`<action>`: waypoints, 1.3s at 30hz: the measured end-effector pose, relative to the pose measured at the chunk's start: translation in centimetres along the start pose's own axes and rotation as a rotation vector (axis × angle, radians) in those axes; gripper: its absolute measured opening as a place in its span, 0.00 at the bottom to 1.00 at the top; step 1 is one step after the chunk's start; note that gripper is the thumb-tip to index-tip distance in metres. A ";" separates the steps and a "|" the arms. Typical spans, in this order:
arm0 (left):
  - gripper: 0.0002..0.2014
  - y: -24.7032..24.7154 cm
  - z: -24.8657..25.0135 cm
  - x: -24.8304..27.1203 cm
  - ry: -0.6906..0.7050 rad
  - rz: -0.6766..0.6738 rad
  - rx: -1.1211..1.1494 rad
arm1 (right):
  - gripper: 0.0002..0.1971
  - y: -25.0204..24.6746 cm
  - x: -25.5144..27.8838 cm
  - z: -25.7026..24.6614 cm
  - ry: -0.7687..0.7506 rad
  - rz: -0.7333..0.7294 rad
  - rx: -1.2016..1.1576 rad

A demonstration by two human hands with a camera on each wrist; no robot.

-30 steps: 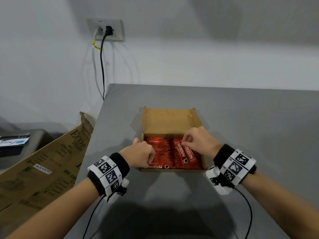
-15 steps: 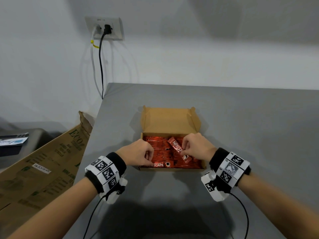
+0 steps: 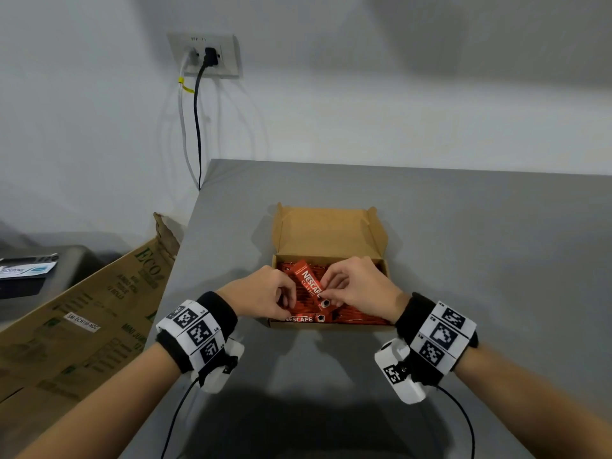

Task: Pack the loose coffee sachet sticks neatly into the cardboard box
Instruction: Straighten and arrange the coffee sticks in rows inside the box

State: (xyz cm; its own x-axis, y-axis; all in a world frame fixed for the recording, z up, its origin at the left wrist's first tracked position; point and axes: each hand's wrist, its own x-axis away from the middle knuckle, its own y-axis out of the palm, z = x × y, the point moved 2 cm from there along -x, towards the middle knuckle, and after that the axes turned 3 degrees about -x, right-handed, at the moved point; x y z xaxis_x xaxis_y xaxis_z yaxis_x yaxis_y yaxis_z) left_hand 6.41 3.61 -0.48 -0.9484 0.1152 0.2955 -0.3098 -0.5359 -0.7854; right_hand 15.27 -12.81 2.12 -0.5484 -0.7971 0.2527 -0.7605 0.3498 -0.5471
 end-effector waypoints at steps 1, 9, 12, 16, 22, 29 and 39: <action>0.06 -0.2 0.0 0.1 -0.009 0.014 0.024 | 0.03 0.4 0.0 0.0 -0.008 -0.011 0.014; 0.07 -2.4 -0.3 1.3 -0.006 0.118 0.155 | 0.05 2.0 -0.2 -0.1 -0.105 -0.068 0.237; 0.03 -1.9 0.4 1.4 0.055 0.111 0.112 | 0.04 2.3 -0.4 -0.4 -0.154 -0.132 0.381; 0.02 -0.5 0.8 0.8 0.042 -0.003 -0.060 | 0.06 3.6 -0.8 -0.7 -0.222 -0.173 0.608; 0.05 0.3 1.8 0.4 0.036 -0.043 -0.311 | 0.05 3.3 -1.2 -0.9 -0.164 -0.245 0.540; 0.03 -0.1 1.4 -0.1 0.052 -0.092 -0.267 | 0.05 3.0 -0.6 -0.4 -0.161 -0.249 0.550; 0.05 0.3 0.9 -0.2 0.051 -0.047 -0.258 | 0.13 -4.0 -0.4 3.5 0.213 0.167 0.705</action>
State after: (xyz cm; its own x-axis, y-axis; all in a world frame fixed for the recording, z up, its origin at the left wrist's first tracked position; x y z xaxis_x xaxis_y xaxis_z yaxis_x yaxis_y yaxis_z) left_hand 6.60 2.69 -0.32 -0.9327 0.1806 0.3121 -0.3544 -0.2988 -0.8861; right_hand 19.75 -15.63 1.37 -0.7467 -0.6236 0.2314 -0.2980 0.0026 -0.9546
